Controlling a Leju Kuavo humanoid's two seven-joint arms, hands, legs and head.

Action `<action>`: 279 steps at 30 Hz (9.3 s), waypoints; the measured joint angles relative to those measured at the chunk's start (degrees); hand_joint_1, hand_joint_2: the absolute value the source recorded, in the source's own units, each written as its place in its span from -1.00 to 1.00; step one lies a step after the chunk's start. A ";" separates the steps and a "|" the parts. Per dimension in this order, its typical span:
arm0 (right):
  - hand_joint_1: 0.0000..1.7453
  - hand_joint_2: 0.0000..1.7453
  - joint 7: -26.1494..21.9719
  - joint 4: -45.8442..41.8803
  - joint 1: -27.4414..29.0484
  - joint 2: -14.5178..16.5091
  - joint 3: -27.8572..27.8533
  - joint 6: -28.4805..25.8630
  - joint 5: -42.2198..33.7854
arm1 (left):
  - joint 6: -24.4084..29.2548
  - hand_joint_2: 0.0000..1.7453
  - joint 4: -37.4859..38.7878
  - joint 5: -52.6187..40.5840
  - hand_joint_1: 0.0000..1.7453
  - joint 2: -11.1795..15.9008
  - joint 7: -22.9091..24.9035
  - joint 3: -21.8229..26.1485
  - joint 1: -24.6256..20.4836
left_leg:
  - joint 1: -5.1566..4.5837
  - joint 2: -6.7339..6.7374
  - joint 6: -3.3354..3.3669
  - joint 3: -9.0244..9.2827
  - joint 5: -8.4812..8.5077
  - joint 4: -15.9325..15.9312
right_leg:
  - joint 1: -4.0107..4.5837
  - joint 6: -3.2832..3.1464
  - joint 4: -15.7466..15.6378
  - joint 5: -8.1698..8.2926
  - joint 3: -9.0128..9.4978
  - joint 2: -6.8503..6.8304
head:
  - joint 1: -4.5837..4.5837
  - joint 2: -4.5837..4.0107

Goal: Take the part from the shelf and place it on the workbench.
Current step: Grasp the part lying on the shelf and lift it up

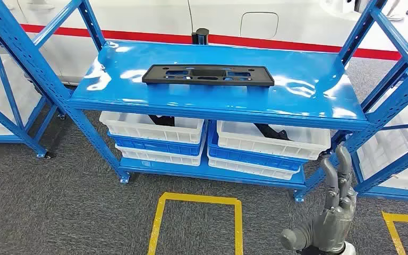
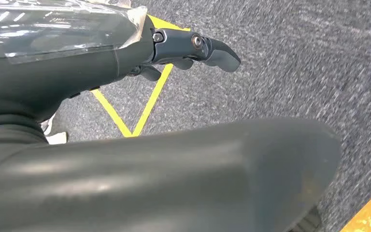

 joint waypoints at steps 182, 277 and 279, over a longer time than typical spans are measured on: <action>-1.00 1.00 26.39 -4.43 4.46 1.66 -4.38 3.50 40.31 | -8.36 -1.00 -0.20 0.39 -1.00 1.76 -2.31 -2.63 0.83 | -0.74 1.63 0.87 -0.49 0.93 0.15 | 0.99 -0.82 0.60 1.06 -1.22 -0.24 | 0.04 0.00; -1.00 1.00 27.53 22.21 -11.97 -4.10 0.08 14.74 35.18 | -7.97 -1.00 -0.55 0.27 -1.00 2.20 -1.71 -2.55 0.67 | -0.73 0.97 1.00 2.06 1.04 -2.28 | 0.01 0.94 -1.46 3.38 -1.20 0.34 | -0.21 0.00; -1.00 1.00 28.72 20.42 -11.35 -5.00 0.88 11.77 38.09 | -7.73 -1.00 -0.55 0.28 -1.00 2.20 -1.71 -2.55 0.68 | -0.74 0.97 1.00 2.06 1.04 -2.28 | 0.01 0.94 -1.47 3.38 -1.20 0.34 | -0.21 0.00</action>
